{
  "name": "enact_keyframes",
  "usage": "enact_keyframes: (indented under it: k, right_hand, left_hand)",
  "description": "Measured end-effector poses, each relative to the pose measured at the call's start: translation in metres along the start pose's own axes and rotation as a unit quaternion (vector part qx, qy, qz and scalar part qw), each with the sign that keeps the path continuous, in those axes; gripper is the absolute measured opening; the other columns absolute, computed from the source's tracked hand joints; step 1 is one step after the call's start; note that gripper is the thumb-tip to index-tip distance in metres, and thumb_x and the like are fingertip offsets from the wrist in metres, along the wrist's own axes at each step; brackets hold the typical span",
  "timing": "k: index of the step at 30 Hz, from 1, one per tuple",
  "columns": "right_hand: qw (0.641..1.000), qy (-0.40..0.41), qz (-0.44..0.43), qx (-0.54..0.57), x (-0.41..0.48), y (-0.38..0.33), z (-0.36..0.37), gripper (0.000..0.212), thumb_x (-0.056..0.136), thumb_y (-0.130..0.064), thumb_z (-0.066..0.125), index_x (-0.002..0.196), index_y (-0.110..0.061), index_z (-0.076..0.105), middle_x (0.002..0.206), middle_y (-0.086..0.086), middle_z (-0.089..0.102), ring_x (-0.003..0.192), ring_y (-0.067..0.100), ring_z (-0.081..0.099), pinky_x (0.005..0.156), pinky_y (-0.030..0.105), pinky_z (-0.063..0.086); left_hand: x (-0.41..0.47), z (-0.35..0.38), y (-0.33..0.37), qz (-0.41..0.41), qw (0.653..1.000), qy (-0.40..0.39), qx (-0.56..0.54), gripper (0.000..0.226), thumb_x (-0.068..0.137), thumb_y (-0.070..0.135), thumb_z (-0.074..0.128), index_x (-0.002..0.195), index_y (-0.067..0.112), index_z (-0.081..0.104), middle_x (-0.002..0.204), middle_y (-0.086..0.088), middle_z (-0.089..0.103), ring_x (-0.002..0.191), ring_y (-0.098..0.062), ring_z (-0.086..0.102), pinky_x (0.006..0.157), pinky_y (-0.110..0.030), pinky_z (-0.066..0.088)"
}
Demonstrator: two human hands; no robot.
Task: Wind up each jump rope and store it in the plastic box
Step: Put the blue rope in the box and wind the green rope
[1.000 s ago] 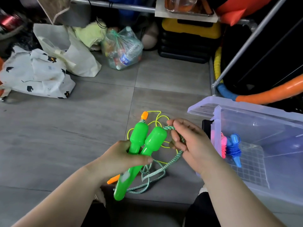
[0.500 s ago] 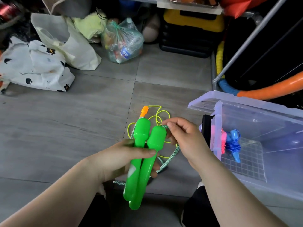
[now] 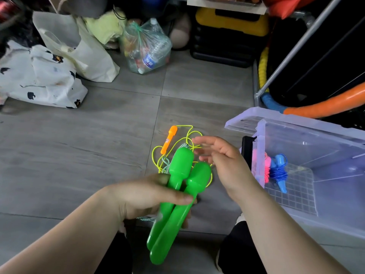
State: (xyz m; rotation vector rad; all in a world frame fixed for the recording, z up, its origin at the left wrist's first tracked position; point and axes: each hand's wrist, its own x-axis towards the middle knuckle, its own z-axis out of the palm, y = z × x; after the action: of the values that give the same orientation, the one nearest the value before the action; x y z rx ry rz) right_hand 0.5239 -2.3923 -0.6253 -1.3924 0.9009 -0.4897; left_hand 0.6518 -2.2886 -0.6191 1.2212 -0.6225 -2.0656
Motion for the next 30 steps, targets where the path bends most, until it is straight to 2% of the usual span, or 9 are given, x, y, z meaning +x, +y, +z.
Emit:
enact_keyframes:
  k: [3, 7, 12, 15, 18, 21, 23, 26, 30]
  right_hand:
    - [0.999, -0.021, -0.001, -0.035, -0.001, 0.001, 0.002, 0.058, 0.081, 0.016, 0.029, 0.091, -0.033, 0.058, 0.104, -0.005, 0.062, 0.090, -0.007, 0.056, 0.086, 0.012, 0.040]
    - [0.988, -0.128, 0.031, 0.076, -0.006, -0.003, 0.005, 0.027, 0.078, -0.022, 0.040, 0.090, -0.025, 0.064, 0.092, -0.006, 0.070, 0.087, 0.002, 0.064, 0.080, 0.015, 0.048]
    - [0.989, -0.030, 0.118, 0.079, 0.002, 0.014, 0.001, 0.043, 0.068, -0.059, 0.054, 0.073, -0.019, 0.067, 0.083, 0.006, 0.067, 0.085, 0.021, 0.062, 0.092, 0.041, 0.045]
    - [0.992, -0.063, 0.113, -0.003, -0.001, 0.012, 0.007, 0.029, 0.088, -0.039, 0.046, 0.075, -0.016, 0.060, 0.058, 0.001, 0.055, 0.055, 0.016, 0.053, 0.069, 0.031, 0.044]
    - [0.963, -0.133, 0.067, -0.227, -0.008, 0.016, 0.018, 0.016, 0.094, -0.022, 0.041, 0.089, -0.013, 0.053, 0.063, 0.003, 0.052, 0.057, 0.020, 0.050, 0.064, 0.033, 0.042]
    - [0.859, -0.187, 0.034, -0.475, -0.016, 0.021, 0.026, 0.025, 0.094, -0.020, 0.039, 0.117, -0.011, 0.044, 0.105, 0.016, 0.062, 0.095, 0.032, 0.058, 0.076, 0.033, 0.044]
    - [0.810, -0.197, -0.002, -0.552, -0.022, 0.019, 0.031, 0.027, 0.093, -0.016, 0.038, 0.119, -0.011, 0.042, 0.113, 0.016, 0.060, 0.104, 0.034, 0.056, 0.072, 0.031, 0.039]
    - [0.785, -0.199, -0.056, -0.584, -0.027, 0.012, 0.033, 0.029, 0.092, -0.012, 0.040, 0.119, -0.017, 0.048, 0.111, 0.012, 0.061, 0.104, 0.034, 0.055, 0.073, 0.031, 0.041]
    - [0.764, -0.235, -0.104, -0.592, -0.030, 0.005, 0.030, 0.020, 0.092, -0.018, 0.041, 0.107, -0.015, 0.054, 0.110, 0.009, 0.060, 0.105, 0.032, 0.053, 0.068, 0.029, 0.029]
  left_hand:
    - [-0.004, -0.002, 0.001, -0.035, 0.995, -0.065, 0.059, 0.033, 0.046, 0.026, 0.087, 0.072, 0.014, 0.070, 0.062, 0.002, 0.071, 0.053, -0.011, 0.067, 0.051, -0.022, 0.054]
    - [-0.004, 0.000, 0.005, -0.036, 0.994, -0.058, 0.081, 0.009, 0.065, 0.012, 0.061, 0.072, 0.016, 0.065, 0.057, 0.005, 0.069, 0.049, -0.005, 0.063, 0.048, -0.017, 0.051]
    - [-0.007, -0.007, 0.011, 0.069, 0.993, 0.099, 0.008, 0.006, 0.054, 0.015, 0.070, 0.059, 0.012, 0.070, 0.052, -0.003, 0.065, 0.044, -0.013, 0.062, 0.042, -0.020, 0.049]
    - [-0.009, -0.011, 0.021, 0.124, 0.977, 0.165, -0.050, 0.015, 0.061, 0.002, 0.068, 0.072, 0.010, 0.062, 0.052, -0.004, 0.065, 0.046, -0.017, 0.066, 0.039, -0.020, 0.049]
    - [-0.008, -0.016, 0.023, 0.133, 0.960, 0.239, -0.060, 0.002, 0.079, 0.010, 0.055, 0.079, 0.009, 0.057, 0.048, 0.002, 0.065, 0.042, -0.011, 0.062, 0.039, -0.017, 0.048]
    - [-0.001, -0.026, 0.014, 0.108, 0.943, 0.310, 0.060, 0.014, 0.087, 0.009, 0.054, 0.073, 0.013, 0.056, 0.046, 0.005, 0.063, 0.040, -0.008, 0.059, 0.042, -0.015, 0.048]
    - [0.004, -0.031, 0.004, 0.086, 0.911, 0.341, 0.214, 0.015, 0.085, 0.016, 0.060, 0.070, 0.016, 0.056, 0.049, 0.004, 0.063, 0.045, -0.010, 0.061, 0.050, -0.018, 0.049]
    - [0.009, -0.031, -0.002, -0.008, 0.837, 0.328, 0.438, 0.018, 0.080, 0.031, 0.063, 0.084, 0.015, 0.055, 0.064, 0.002, 0.063, 0.068, -0.020, 0.067, 0.065, -0.026, 0.049]
    - [0.004, -0.026, -0.006, -0.090, 0.782, 0.245, 0.566, 0.019, 0.077, 0.034, 0.065, 0.076, 0.025, 0.048, 0.059, 0.011, 0.049, 0.073, -0.020, 0.062, 0.058, -0.022, 0.038]
